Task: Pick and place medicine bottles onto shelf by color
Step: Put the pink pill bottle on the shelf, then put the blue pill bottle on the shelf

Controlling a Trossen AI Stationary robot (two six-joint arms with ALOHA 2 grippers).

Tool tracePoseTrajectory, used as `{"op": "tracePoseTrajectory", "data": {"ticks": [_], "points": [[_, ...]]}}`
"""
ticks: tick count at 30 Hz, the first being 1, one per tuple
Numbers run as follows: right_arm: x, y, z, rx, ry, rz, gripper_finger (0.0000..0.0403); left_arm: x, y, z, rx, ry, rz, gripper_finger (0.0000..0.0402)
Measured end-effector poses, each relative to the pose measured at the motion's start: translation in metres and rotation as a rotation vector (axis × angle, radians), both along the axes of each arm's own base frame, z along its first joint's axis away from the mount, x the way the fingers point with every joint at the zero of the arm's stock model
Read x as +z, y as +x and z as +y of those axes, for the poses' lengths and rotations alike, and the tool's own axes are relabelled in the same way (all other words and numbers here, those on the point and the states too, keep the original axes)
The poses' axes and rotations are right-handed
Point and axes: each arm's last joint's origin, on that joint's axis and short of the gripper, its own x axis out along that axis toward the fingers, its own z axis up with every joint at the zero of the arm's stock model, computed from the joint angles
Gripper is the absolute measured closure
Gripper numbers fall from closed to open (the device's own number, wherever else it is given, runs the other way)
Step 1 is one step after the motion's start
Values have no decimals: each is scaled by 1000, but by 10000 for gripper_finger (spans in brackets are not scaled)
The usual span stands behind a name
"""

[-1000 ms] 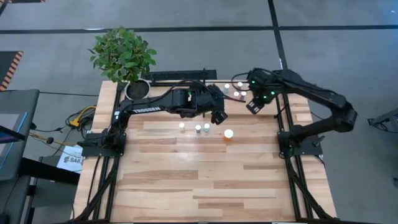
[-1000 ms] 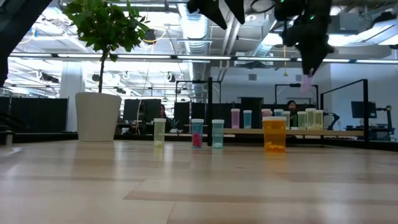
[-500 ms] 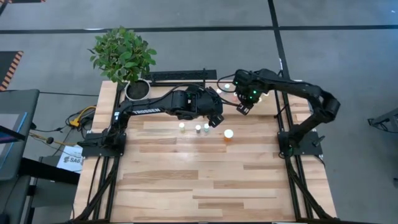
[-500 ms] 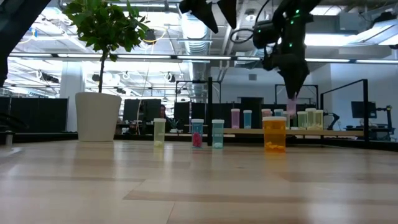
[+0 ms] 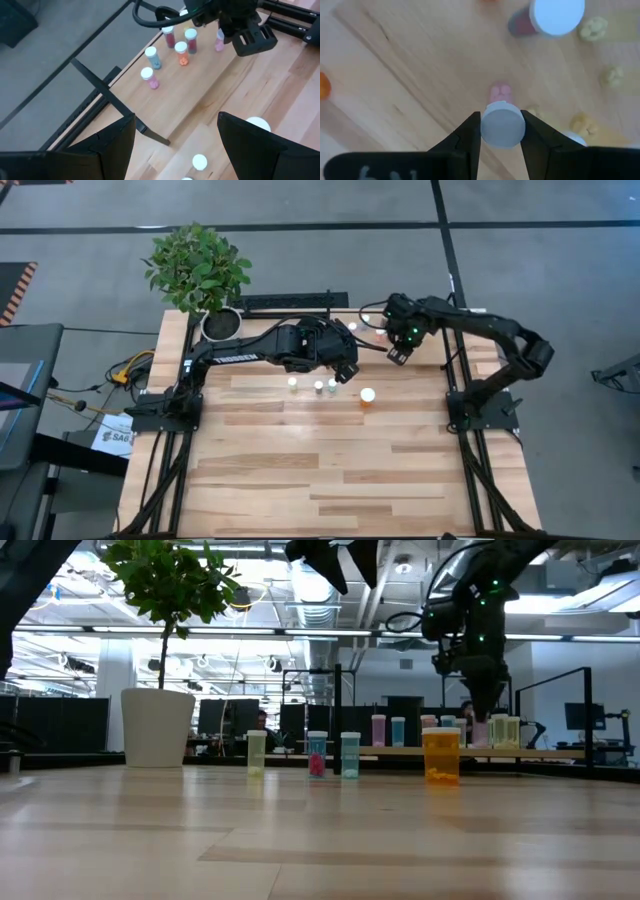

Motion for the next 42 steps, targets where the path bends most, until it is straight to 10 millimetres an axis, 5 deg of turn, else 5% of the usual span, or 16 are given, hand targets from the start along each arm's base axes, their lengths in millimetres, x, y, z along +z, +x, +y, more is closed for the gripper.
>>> {"op": "tracePoseTrajectory", "data": {"ticks": [17,31,42], "points": [[-4,2,-7,4,-55,-68,260,0,0,2,24,-11,-24,131],[-4,2,-6,10,-51,-64,188,0,0,2,21,-17,-24,131],[52,5,-3,35,-68,-82,197,-11,2,0,-14,-75,17,131]]}}
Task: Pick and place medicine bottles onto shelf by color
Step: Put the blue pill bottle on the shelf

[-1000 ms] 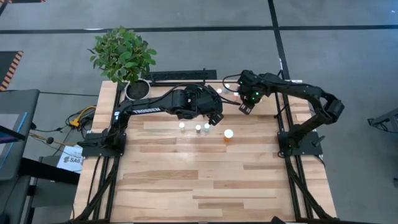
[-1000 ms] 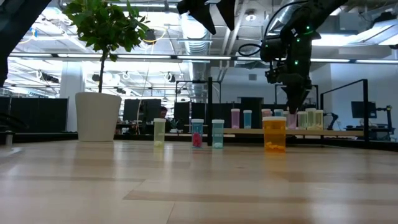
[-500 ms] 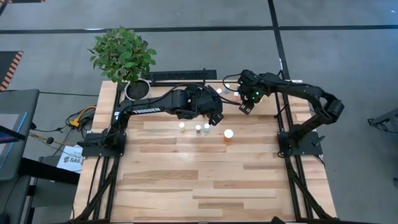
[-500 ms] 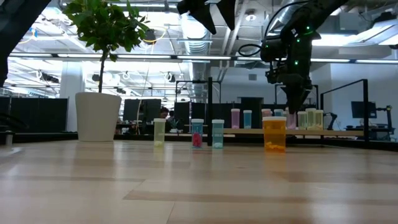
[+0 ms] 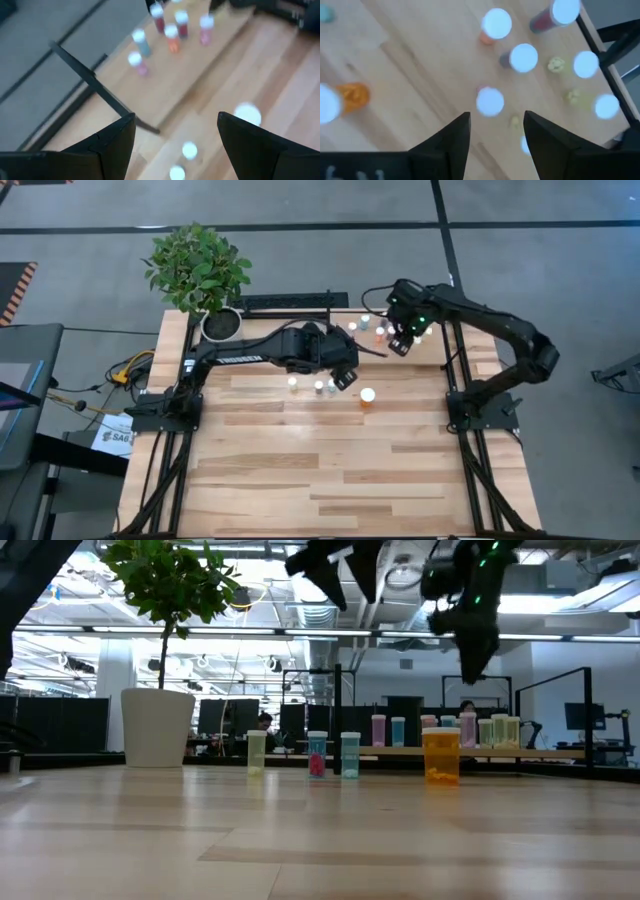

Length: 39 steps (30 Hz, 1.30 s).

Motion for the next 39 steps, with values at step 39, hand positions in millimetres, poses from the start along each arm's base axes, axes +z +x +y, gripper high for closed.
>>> {"op": "tracePoseTrajectory", "data": {"ticks": [39], "points": [[92,-80,113,29,-87,-382,251,-171,3,27,261,-434,240,131]]}}
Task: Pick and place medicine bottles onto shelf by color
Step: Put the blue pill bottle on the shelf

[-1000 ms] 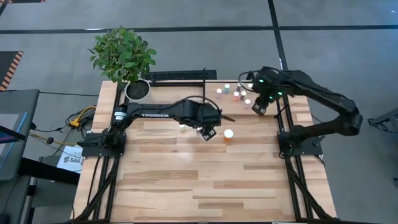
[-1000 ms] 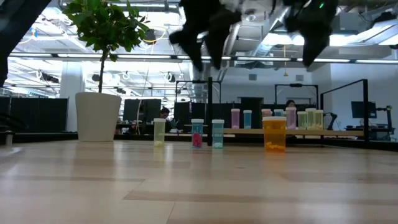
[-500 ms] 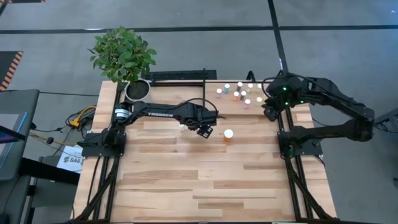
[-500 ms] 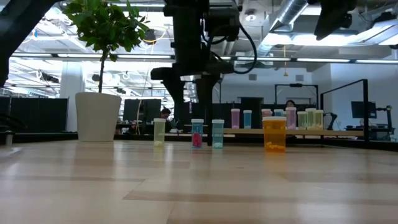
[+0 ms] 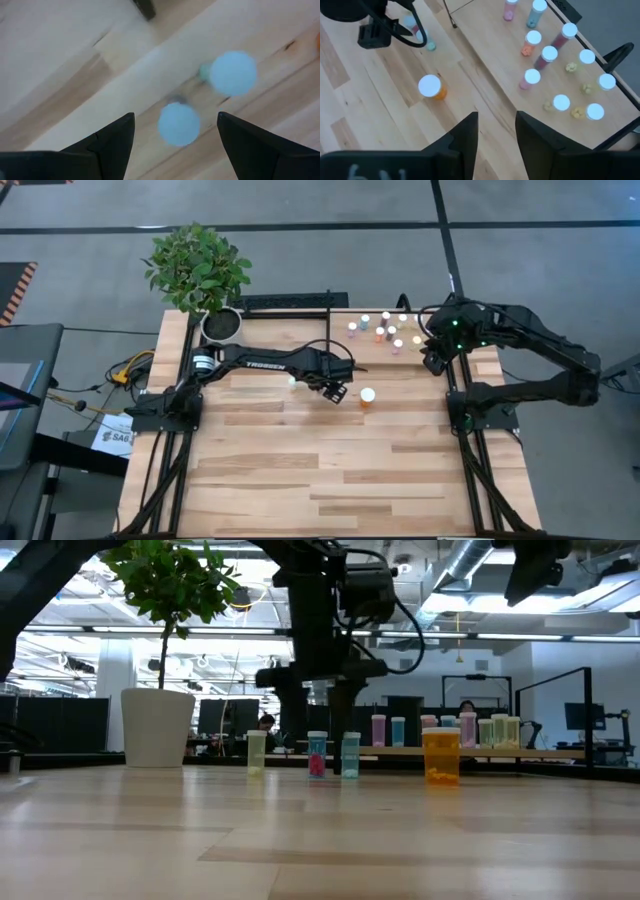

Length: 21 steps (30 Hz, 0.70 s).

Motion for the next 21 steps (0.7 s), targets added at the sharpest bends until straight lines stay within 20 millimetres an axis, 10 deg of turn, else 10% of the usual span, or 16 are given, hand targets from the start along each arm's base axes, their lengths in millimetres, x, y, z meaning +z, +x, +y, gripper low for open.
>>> {"op": "tracePoseTrajectory", "data": {"ticks": [21], "points": [[0,0,0,5,-8,1,256,-19,9,1,-34,-13,-2,287]]}}
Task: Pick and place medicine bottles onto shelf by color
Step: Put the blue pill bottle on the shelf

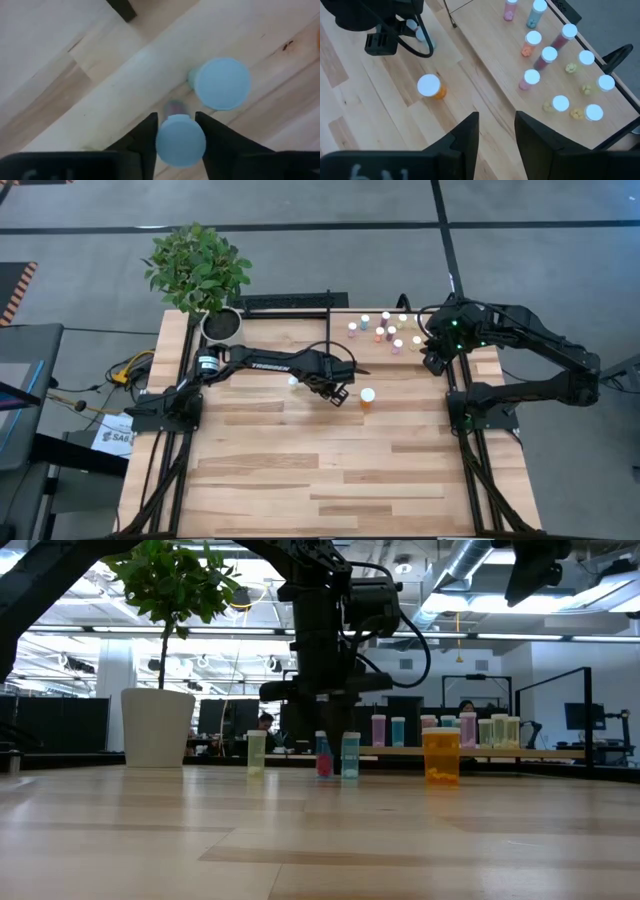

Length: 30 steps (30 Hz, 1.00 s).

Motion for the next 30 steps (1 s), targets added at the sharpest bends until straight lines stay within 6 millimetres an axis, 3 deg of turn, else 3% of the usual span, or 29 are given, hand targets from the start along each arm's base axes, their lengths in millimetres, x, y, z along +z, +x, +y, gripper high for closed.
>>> {"op": "tracePoseTrajectory", "data": {"ticks": [5,10,15,23,30], "points": [[-1,-1,0,3,2,11,256,1,1,-3,-10,-39,-7,325],[-1,-1,0,3,2,9,258,19,7,-9,-40,-77,-39,311],[2,1,0,51,-38,-8,270,62,15,-15,-106,-60,-111,290],[6,8,1,201,-36,-91,284,149,22,-17,-221,26,-357,318],[13,17,8,340,-15,-213,284,184,20,-17,-246,93,-534,304]]}}
